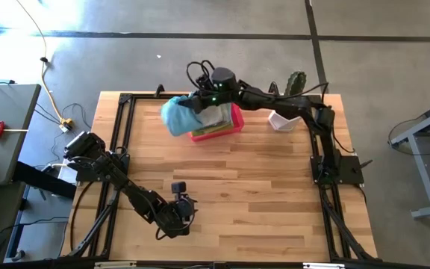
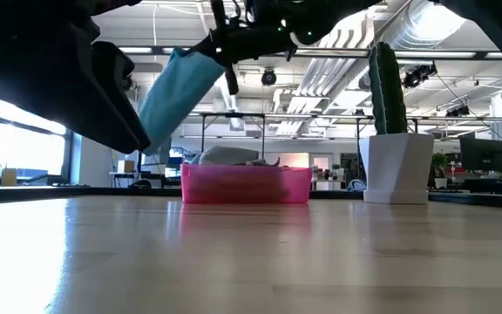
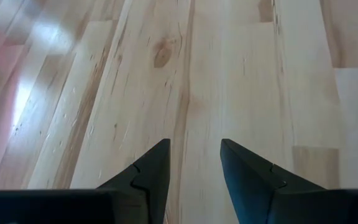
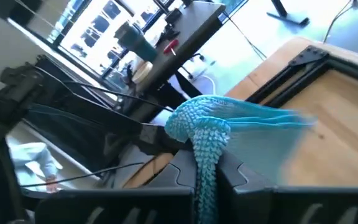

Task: Fold microfiber towels
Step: Stack the folded blue microfiber cloth on top of the folded gray microfiber cloth

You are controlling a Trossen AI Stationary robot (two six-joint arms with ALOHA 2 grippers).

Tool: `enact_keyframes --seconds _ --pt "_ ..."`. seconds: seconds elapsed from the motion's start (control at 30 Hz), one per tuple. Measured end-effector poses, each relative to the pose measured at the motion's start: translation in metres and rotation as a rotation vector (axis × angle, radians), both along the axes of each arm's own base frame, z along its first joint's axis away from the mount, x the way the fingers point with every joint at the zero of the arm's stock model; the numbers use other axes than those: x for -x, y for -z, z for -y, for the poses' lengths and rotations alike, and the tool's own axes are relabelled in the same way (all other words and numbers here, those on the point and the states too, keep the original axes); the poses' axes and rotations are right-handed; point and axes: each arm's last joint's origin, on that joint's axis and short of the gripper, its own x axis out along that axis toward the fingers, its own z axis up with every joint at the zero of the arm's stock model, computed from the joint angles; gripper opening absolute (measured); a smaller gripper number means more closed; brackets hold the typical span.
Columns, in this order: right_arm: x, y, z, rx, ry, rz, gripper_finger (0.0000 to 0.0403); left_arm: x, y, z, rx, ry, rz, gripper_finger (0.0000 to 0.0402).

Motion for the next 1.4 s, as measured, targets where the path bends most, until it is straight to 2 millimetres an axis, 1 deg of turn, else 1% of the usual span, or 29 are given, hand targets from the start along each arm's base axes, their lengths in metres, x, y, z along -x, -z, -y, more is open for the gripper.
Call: enact_keyframes --seconds 0.1,0.17,0.27,0.37,0.5,0.67,0.83,1.1,1.27,1.33,1.4 --pt "0.003 0.006 0.007 0.048 0.035 -0.049 0.0 0.001 0.0 -0.001 0.001 -0.008 -0.006 0.0133" --pt "0.007 0.016 0.014 0.096 0.106 -0.156 0.0 0.001 0.001 -0.001 0.013 -0.022 -0.006 0.0133" --pt "0.02 0.035 0.029 0.144 0.236 -0.37 0.0 0.004 0.002 0.0 0.046 -0.031 -0.029 0.0133" --pt "0.033 0.044 0.042 0.185 0.316 -0.501 0.0 0.006 0.003 0.0 0.065 -0.032 -0.056 0.0133" --pt "0.046 0.053 0.049 0.176 0.352 -0.642 0.0 0.007 0.005 0.0 0.079 -0.039 -0.08 0.0133" --pt "0.055 0.062 0.053 0.255 0.428 -0.771 0.0 0.009 0.006 -0.001 0.078 -0.052 -0.097 0.0133" --pt "0.056 0.063 0.055 0.334 0.489 -0.814 0.0 0.011 0.006 -0.002 0.078 -0.065 -0.108 0.0133" --pt "0.056 0.063 0.055 0.34 0.493 -0.818 0.0 0.012 0.007 -0.002 0.08 -0.076 -0.113 0.0133" --pt "0.058 0.064 0.054 0.313 0.497 -0.843 0.0001 0.012 0.007 -0.002 0.08 -0.076 -0.113 0.0133" --pt "0.059 0.065 0.054 0.313 0.494 -0.85 0.001 0.012 0.007 -0.002 0.079 -0.076 -0.113 0.0133" --pt "0.059 0.065 0.054 0.312 0.495 -0.85 0.0029 0.012 0.007 -0.002 0.08 -0.076 -0.113 0.0133"
